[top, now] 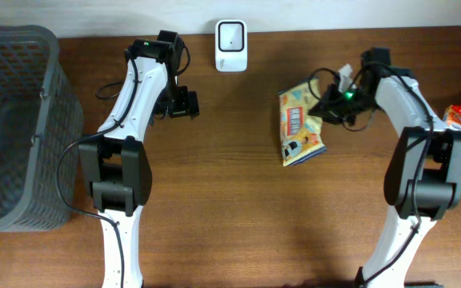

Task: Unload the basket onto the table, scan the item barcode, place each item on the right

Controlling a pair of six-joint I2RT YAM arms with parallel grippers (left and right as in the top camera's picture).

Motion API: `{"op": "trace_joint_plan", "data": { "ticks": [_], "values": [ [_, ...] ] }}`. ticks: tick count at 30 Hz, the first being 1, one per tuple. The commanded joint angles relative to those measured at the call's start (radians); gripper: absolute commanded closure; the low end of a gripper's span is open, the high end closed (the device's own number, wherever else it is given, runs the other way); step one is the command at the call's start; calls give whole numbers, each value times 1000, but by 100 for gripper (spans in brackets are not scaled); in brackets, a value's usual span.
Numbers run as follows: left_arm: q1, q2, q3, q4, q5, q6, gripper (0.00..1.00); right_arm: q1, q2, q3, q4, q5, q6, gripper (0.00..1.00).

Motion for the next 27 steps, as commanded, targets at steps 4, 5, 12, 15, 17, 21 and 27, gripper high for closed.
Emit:
{"op": "trace_joint_plan", "data": {
  "ticks": [4, 5, 12, 15, 17, 21, 27],
  "values": [
    [-3, -2, -5, -1, 4, -13, 1, -43, -56, 153, -222, 295, -35, 58],
    [-3, -2, -5, -1, 4, -13, 1, -40, -63, 183, -251, 297, -35, 55],
    [-3, -2, -5, -1, 4, -13, 1, 89, -70, 290, -385, 367, -154, 24],
    [-3, -2, -5, -1, 4, -13, 1, 140, -68, 233, -374, 539, -41, 6],
    [-3, -2, -5, -1, 4, -13, 1, 156, -68, 186, -347, 566, -14, 1],
    [-3, -2, -5, -1, 4, -13, 1, 166, -53, 61, -253, 541, 40, 1],
    [-3, -2, -5, -1, 4, -13, 1, 166, -48, -138, -16, 399, 37, 7]
  ]
}}
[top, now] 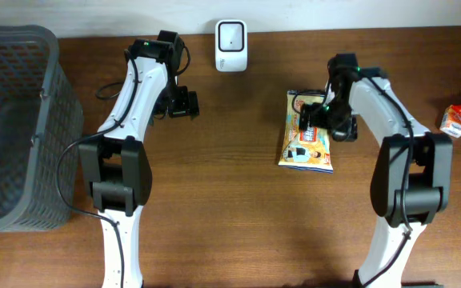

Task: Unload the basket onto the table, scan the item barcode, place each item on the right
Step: 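Lift the yellow snack bag toward the white scanner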

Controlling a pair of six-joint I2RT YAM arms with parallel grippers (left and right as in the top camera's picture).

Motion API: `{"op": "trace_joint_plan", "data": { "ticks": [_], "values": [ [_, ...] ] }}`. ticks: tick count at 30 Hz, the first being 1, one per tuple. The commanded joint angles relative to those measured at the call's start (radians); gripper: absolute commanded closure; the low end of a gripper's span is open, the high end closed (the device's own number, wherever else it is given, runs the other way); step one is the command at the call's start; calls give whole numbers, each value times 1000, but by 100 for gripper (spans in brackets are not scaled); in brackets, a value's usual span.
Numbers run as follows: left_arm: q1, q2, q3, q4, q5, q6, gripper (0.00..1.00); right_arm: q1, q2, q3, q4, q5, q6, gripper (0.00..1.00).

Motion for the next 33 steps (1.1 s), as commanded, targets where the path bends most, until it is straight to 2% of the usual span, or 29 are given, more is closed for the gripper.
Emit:
{"op": "trace_joint_plan", "data": {
  "ticks": [1, 2, 3, 4, 7, 9, 12, 14, 17, 24, 29, 33],
  "values": [
    [-3, -2, -5, -1, 4, -13, 1, 0, 7, -74, 75, -68, 15, 22],
    [-3, -2, -5, -1, 4, -13, 1, 0, 7, -82, 83, -68, 15, 41],
    [-3, -2, -5, -1, 4, -13, 1, 0, 7, -85, 83, -68, 16, 67],
    [-3, -2, -5, -1, 4, -13, 1, 0, 7, -85, 83, -71, 16, 82],
    [-3, -2, -5, -1, 4, -13, 1, -1, 6, -78, 82, -166, 15, 95],
    [-3, -2, -5, -1, 4, -13, 1, -3, 5, -62, 78, -302, 15, 96],
    [-3, -2, -5, -1, 4, -13, 1, -12, 5, -26, 94, -710, 10, 96],
    [-3, -2, -5, -1, 4, -13, 1, -19, 5, -20, 183, -1108, 3, 96],
    [-3, -2, -5, -1, 4, -13, 1, -20, 5, -20, 259, -1365, 4, 96],
    [-3, -2, -5, -1, 4, -13, 1, -5, 5, -20, 211, -1388, 15, 96],
    [-3, -2, -5, -1, 4, -13, 1, 16, 5, -20, 55, -1387, 15, 96],
    [-3, -2, -5, -1, 4, -13, 1, 16, 5, -20, 55, -1387, 15, 96]
  ]
}}
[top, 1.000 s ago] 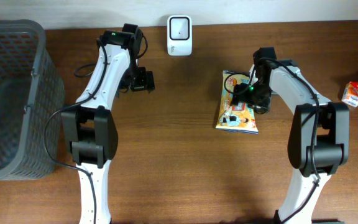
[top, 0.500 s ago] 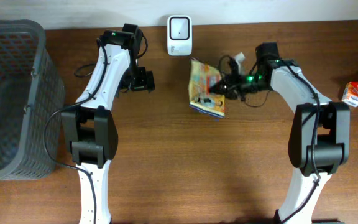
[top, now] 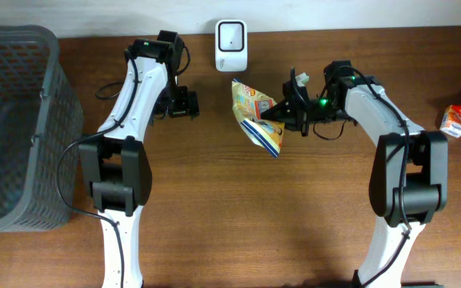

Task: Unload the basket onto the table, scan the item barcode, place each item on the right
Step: 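Lift the yellow snack bag toward the white scanner, then hold the yellow snack bag in front of the white scanner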

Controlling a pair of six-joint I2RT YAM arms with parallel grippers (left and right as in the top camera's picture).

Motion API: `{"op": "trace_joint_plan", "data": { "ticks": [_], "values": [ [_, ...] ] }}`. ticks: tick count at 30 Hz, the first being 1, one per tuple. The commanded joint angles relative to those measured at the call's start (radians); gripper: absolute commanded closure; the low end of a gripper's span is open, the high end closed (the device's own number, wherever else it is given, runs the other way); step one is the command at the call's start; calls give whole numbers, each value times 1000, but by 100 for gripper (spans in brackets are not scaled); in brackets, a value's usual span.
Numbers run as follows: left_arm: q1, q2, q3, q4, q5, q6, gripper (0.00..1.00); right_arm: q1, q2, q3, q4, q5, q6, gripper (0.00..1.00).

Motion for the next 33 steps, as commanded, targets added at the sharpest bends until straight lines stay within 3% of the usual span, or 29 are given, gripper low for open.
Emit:
{"op": "trace_joint_plan", "data": {
  "ticks": [1, 9, 14, 17, 24, 33],
  "values": [
    [-3, -2, -5, -1, 4, -13, 1, 6, 2, 19, -3, -65, -13, 96],
    [-3, -2, -5, -1, 4, -13, 1, 6, 2, 19, 26, -65, -13, 96],
    [-3, -2, -5, -1, 4, -13, 1, 9, 2, 19, 151, -36, -12, 96],
    [-3, -2, -5, -1, 4, -13, 1, 11, 2, 19, 246, 147, 19, 96],
    [-3, -2, -5, -1, 4, -13, 1, 18, 2, 19, 794, 570, 152, 96],
    [-3, -2, -5, -1, 4, -13, 1, 173, 3, 19, 1081, 993, 111, 96]
  ]
}}
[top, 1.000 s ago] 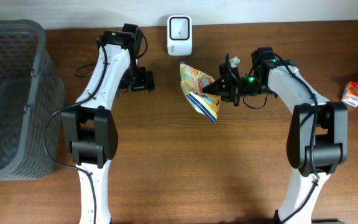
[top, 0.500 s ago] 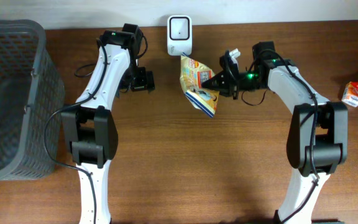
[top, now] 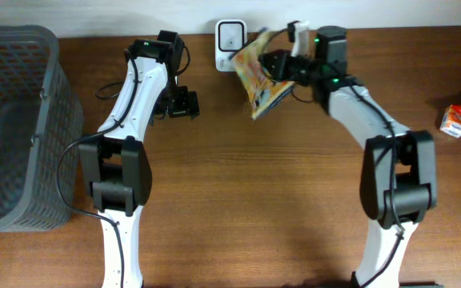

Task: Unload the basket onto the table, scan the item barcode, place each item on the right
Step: 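Hold the yellow snack bag in front of the white scanner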

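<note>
In the overhead view my right gripper (top: 276, 70) is shut on a yellow snack packet (top: 259, 80) and holds it tilted in the air. The packet hangs just right of the white barcode scanner (top: 230, 35), which stands at the table's back edge. The packet's upper left corner nearly overlaps the scanner in this view. My left gripper (top: 184, 104) rests above the table left of the scanner with nothing in it; its jaws are too small to read.
A dark grey mesh basket (top: 18, 120) fills the left side of the table. Red and white packets lie at the far right edge. The left arm (top: 138, 80) stands between basket and scanner.
My right gripper has carried the packet up and back, from mid-table right of the left gripper to beside the scanner. The left arm has not moved.
The packet first lay flat on the table at the right with my right gripper at its edge. Then the gripper was over it. Then it held the packet lifted near the table's middle, and now beside the scanner.
</note>
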Controlling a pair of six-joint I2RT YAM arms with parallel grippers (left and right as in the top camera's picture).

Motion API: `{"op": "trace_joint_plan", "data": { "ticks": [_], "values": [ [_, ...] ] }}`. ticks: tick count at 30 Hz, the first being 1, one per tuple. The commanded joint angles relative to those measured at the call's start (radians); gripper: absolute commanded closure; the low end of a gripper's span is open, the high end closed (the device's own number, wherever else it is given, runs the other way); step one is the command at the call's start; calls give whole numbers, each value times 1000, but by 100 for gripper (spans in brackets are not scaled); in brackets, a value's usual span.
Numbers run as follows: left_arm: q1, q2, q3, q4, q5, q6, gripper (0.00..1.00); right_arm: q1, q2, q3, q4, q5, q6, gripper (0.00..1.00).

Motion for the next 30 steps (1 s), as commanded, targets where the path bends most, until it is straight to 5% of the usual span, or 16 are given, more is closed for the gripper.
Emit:
{"op": "trace_joint_plan", "data": {
  "ticks": [1, 4, 7, 11, 15, 20, 30],
  "values": [
    [-3, -2, -5, -1, 4, -13, 1, 76, 2, 18, 35, 201, -34, 96],
    [-3, -2, -5, -1, 4, -13, 1, 91, 2, 18, 22, 234, -33, 96],
    [-3, -2, -5, -1, 4, -13, 1, 75, 2, 18, -10, 235, -42, 82],
    [-4, -2, -5, -1, 4, -13, 1, 20, 2, 18, -125, 311, -201, 34],
    [-5, -2, -5, -1, 4, -13, 1, -31, 10, 18, -320, 381, -349, 18],
    [-5, -2, -5, -1, 4, -13, 1, -13, 17, 18, -435, 342, -625, 13],
    [-5, -2, -5, -1, 4, -13, 1, 0, 142, 18, -439, 361, -629, 14]
  ]
}}
